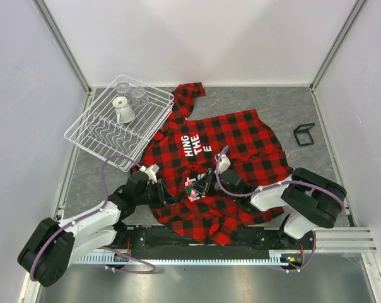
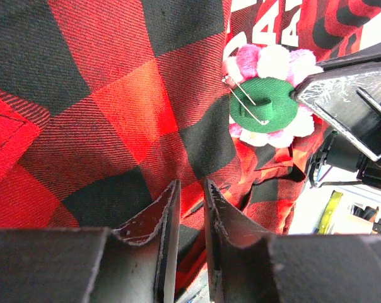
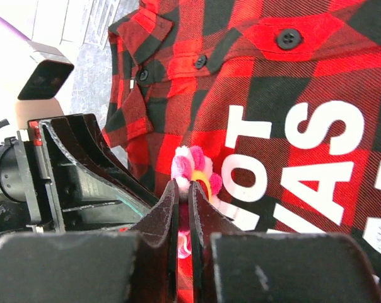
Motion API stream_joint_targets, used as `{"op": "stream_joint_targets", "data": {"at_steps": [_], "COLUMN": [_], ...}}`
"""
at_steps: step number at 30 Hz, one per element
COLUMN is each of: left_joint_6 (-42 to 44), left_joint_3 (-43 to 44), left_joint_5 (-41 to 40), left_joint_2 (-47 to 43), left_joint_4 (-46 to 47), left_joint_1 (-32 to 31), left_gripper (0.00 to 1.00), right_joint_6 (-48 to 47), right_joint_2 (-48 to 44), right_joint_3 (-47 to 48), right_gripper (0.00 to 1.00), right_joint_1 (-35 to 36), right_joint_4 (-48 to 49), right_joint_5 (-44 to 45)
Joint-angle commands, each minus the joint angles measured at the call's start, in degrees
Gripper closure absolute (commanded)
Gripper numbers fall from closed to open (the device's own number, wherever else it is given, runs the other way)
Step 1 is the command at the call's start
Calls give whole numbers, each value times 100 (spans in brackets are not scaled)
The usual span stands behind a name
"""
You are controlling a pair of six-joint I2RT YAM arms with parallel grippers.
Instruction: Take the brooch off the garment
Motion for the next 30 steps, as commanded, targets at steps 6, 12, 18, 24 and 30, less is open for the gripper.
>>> {"op": "stream_joint_targets", "data": {"at_steps": [6,12,18,24,30], "left_joint_6": [-59,-15,-6,11,29], "left_joint_3": [186,238,265,282,291], "left_joint_5": [134,152,204,231,257], "left_joint_2": [10,89,142,107,72], "left_joint_4": [155,155,181,146,111], "left_joint_1": [17,17,17,17,17], "left_gripper": [72,72,73,73,72], "right_joint_6": [-449,-1383,-2402,-3124,-3432], "right_joint_2": [-225,-489,-402,116,661], "right_joint_3": [-1,606,1300,1994,2487], "right_gripper": [80,62,42,36,40], "right_joint_1": [-139,-200,-332,-385,-385], "right_joint_4": [-446,-2003,-2892,-3559,-4000], "right_joint_5": [-99,-336,-844,-1241,-1488]}}
